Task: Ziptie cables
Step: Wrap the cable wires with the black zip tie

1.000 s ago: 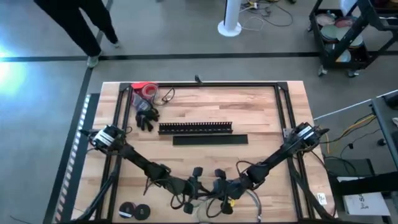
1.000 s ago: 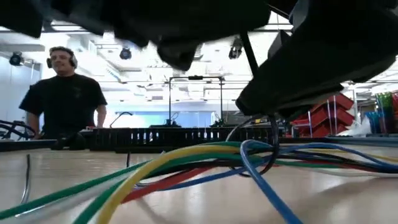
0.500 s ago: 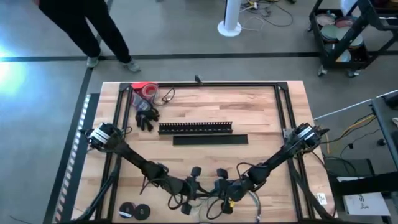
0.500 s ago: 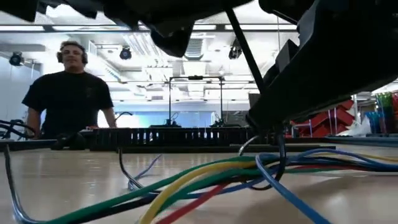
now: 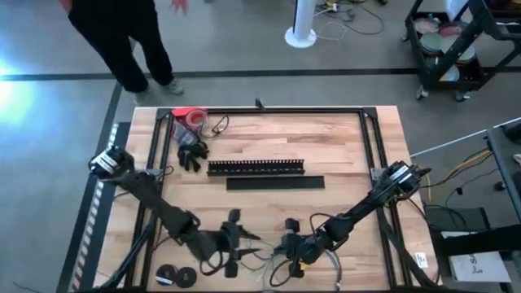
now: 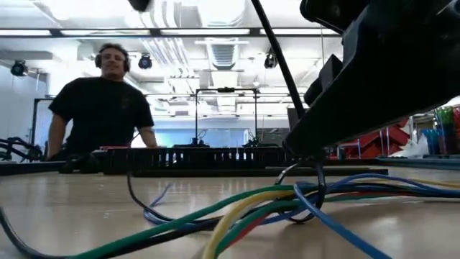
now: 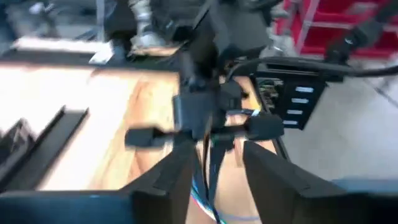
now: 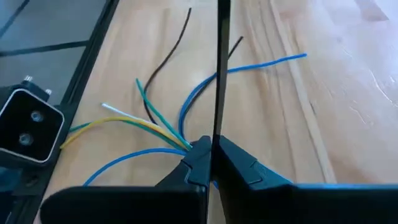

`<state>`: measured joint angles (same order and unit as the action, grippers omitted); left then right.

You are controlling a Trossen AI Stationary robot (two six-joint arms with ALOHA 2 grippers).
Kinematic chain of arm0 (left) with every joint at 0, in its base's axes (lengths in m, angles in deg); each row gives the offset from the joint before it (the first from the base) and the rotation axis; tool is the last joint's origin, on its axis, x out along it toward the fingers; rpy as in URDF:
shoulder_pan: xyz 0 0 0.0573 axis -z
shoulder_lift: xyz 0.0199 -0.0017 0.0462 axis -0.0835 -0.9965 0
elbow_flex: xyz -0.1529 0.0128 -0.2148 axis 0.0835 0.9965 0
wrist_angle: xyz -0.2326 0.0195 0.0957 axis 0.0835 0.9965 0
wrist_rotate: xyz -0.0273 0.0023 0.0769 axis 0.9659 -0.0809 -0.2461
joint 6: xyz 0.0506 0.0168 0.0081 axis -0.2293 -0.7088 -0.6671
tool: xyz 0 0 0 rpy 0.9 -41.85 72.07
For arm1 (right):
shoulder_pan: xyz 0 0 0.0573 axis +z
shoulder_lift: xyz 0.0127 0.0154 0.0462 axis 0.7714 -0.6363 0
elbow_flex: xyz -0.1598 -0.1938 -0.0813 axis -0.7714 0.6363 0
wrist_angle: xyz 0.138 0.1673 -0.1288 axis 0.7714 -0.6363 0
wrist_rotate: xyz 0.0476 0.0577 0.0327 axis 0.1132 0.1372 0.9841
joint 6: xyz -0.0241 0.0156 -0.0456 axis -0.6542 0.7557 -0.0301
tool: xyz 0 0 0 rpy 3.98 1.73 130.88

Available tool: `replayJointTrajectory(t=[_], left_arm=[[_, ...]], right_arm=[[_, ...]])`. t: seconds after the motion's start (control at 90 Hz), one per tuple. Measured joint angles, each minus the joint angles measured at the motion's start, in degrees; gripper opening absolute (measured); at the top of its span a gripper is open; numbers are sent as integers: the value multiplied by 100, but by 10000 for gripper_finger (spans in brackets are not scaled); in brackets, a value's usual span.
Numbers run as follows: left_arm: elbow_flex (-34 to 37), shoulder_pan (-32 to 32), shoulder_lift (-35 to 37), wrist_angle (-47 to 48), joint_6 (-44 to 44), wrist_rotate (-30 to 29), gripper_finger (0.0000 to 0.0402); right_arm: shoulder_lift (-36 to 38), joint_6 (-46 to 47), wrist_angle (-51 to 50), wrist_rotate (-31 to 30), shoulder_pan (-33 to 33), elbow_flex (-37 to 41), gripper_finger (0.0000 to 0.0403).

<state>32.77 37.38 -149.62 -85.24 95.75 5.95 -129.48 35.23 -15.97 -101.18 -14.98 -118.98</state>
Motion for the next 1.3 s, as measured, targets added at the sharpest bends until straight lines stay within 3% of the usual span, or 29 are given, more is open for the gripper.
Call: replayJointTrajectory(t=[0.144,0.356,0.756,1.056,1.3], left_arm=[[14,240,-698,-192,1131,-825,168],[-270,164,-1440,-600,1481,-937,174],[-325,189,-1595,-600,1826,-742,177],[-318,328,-1597,-452,2184,-647,190],[-439,343,-1152,292,1645,-532,181]], right_arm=[[0,-49,-12,-17,0,-32,2],[0,-57,-23,12,0,-108,3],[9,-242,-1148,311,-20,-879,95],[9,-284,-1482,395,-30,-994,114],[177,473,-3109,425,-13,-1443,137]])
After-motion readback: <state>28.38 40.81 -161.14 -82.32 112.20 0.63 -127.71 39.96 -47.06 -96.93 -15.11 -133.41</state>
